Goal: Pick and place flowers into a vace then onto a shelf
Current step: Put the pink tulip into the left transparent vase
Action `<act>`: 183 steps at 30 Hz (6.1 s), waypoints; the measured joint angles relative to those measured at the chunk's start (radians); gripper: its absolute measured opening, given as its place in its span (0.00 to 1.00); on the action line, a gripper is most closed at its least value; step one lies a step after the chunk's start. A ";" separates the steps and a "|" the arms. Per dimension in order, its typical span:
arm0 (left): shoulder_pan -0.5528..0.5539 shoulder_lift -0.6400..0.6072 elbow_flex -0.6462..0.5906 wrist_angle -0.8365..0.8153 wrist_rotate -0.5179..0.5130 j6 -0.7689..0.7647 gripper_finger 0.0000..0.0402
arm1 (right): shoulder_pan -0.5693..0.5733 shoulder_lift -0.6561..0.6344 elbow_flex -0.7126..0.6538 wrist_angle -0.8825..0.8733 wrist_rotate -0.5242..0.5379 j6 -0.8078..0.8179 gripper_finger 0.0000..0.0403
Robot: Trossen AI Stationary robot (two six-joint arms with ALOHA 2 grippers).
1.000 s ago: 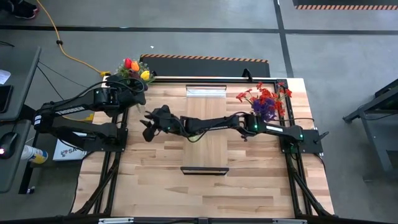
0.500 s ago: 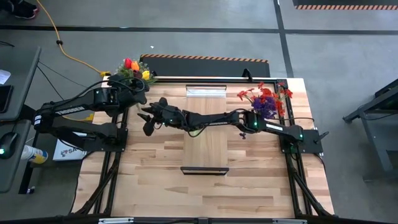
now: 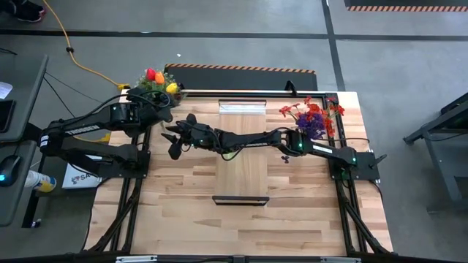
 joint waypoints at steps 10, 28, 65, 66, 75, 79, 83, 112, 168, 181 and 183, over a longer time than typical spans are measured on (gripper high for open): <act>0.000 0.000 0.000 -0.001 -0.003 0.001 0.65 | 0.003 -0.005 0.000 -0.008 0.000 -0.022 0.32; 0.000 0.000 0.000 -0.016 -0.053 0.008 0.65 | 0.011 -0.008 0.002 -0.023 -0.001 -0.024 0.32; 0.000 0.000 -0.039 0.000 0.073 -0.014 0.65 | 0.088 -0.151 0.002 -0.198 0.167 -0.312 0.32; 0.000 0.000 -0.039 0.000 0.073 0.002 0.65 | 0.088 -0.152 0.002 -0.205 0.166 -0.311 0.32; 0.000 0.000 -0.039 0.000 0.064 0.113 0.65 | 0.088 -0.156 0.002 -0.211 0.166 -0.312 0.32; 0.000 0.000 -0.039 0.000 0.048 0.114 0.65 | 0.088 -0.156 0.002 -0.211 0.165 -0.315 0.32; 0.000 0.000 -0.039 0.000 0.030 0.115 0.65 | 0.089 -0.156 0.002 -0.211 0.157 -0.317 0.32; 0.000 0.000 0.097 0.045 0.129 0.211 0.65 | 0.118 -0.177 0.002 -0.227 0.155 -0.389 0.32; 0.000 0.009 0.556 0.040 0.613 0.613 0.65 | 0.090 -0.351 0.002 -0.401 0.084 -0.370 0.32; 0.000 0.066 0.556 0.055 0.743 0.632 0.65 | 0.066 -0.351 0.002 -0.448 0.122 -0.339 0.44; 0.000 0.067 0.556 0.064 0.762 0.632 0.65 | 0.058 -0.351 0.002 -0.454 0.120 -0.317 0.45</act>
